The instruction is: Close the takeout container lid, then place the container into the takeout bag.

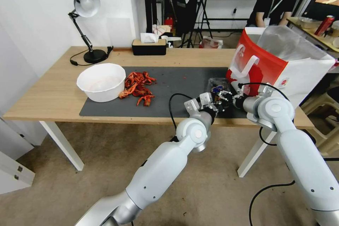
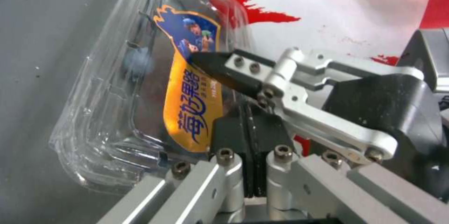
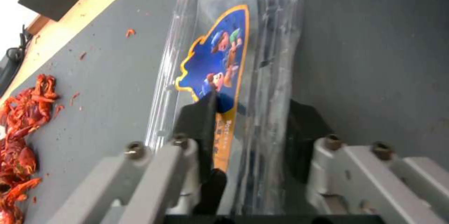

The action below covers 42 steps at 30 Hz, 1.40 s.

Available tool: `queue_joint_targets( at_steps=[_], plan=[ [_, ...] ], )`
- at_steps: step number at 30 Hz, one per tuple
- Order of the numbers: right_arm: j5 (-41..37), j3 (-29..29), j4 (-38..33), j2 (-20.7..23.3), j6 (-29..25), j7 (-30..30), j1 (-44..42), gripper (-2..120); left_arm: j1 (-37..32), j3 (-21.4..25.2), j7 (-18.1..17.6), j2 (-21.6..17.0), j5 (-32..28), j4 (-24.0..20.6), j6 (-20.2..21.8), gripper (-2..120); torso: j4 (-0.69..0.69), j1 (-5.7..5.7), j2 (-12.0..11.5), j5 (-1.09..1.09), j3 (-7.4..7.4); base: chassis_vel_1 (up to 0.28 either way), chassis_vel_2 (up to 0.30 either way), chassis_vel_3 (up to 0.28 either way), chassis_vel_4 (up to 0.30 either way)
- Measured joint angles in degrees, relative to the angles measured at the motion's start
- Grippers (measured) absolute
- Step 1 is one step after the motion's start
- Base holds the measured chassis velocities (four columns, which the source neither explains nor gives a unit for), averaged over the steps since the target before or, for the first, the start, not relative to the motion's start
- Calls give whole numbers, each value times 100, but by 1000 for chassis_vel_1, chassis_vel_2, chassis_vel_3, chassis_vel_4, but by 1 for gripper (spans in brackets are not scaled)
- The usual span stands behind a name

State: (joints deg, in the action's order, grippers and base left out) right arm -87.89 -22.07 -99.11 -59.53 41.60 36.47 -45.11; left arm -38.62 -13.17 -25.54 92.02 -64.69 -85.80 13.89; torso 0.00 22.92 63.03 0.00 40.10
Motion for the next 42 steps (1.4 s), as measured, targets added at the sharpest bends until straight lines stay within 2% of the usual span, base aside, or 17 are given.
queue_joint_targets(
  at_steps=[1, 5, 13, 17, 21, 31, 34, 36, 37, 38, 39, 42],
  plan=[
    [0, 0, 0, 0, 0, 0, 0, 29, 0, 0, 0, 0, 0, 0, 0, 0, 0, 0, 0, 0, 0, 0, 0, 0, 0],
    [-14, -76, -29, 11, -7, 6, -17, 13, -15, 18, 105, -109, -59, -52, 1, 0, 0, 0, 0, 0, 0, 0, 0, 0, 0],
    [-31, -235, -105, 79, -12, 5, -155, 9, -60, 107, 139, -309, -96, -250, 5, 0, 0, 0, 0, 0, 0, 0, 0, 0, 0],
    [-32, -294, -130, 91, -18, -1, -239, 9, -231, 233, 172, -525, -181, -581, 5, 0, -1, 0, 0, 0, 0, 0, 0, 0, 0],
    [-31, -306, -132, 89, -24, -15, -265, 9, -607, 495, 241, -817, -222, -1124, -29, 0, 1, 0, 0, -1, 0, 0, 0, 0, 0],
    [-31, -286, -149, 63, -26, -24, -273, 9, -1272, 1042, 325, -1102, -201, -1929, -46, 0, -1, -1, -1, -1, 0, 0, 0, 0, 0],
    [-33, -278, -165, 45, -27, -23, -289, 9, -1487, 1145, 433, -1201, 22, -2088, -68, 0, 0, -1, -1, -1, 0, 0, 0, 0, 0],
    [-33, -275, -187, 19, -28, -22, -319, 9, -1903, 1280, 715, -1346, 718, -2287, -208, 0, 0, -1, -1, -1, 0, 0, 0, 0, 0],
    [-33, -278, -194, 12, -28, -23, -332, 9, -2149, 1335, 876, -1418, 1174, -2352, -365, 4, 0, -1, -1, -1, 0, 0, 0, 0, 0],
    [-33, -278, -194, 12, -28, -23, -332, 9, -2149, 1335, 876, -1418, 1174, -2352, -365, 4, 0, -1, -1, -1, 0, 0, 0, 0, 0],
    [-33, -282, -196, 9, -29, -27, -339, 9, -2282, 1382, 983, -1455, 1438, -2377, -457, 7, 0, -1, -1, -1, 0, 0, 0, 0, 0],
    [-34, -292, -200, 2, -29, -47, -350, 9, -2960, 1753, 1555, -1616, 2761, -2481, -954, 22, 0, -1, -1, -1, 0, 0, 0, 0, 0]
  ],
)
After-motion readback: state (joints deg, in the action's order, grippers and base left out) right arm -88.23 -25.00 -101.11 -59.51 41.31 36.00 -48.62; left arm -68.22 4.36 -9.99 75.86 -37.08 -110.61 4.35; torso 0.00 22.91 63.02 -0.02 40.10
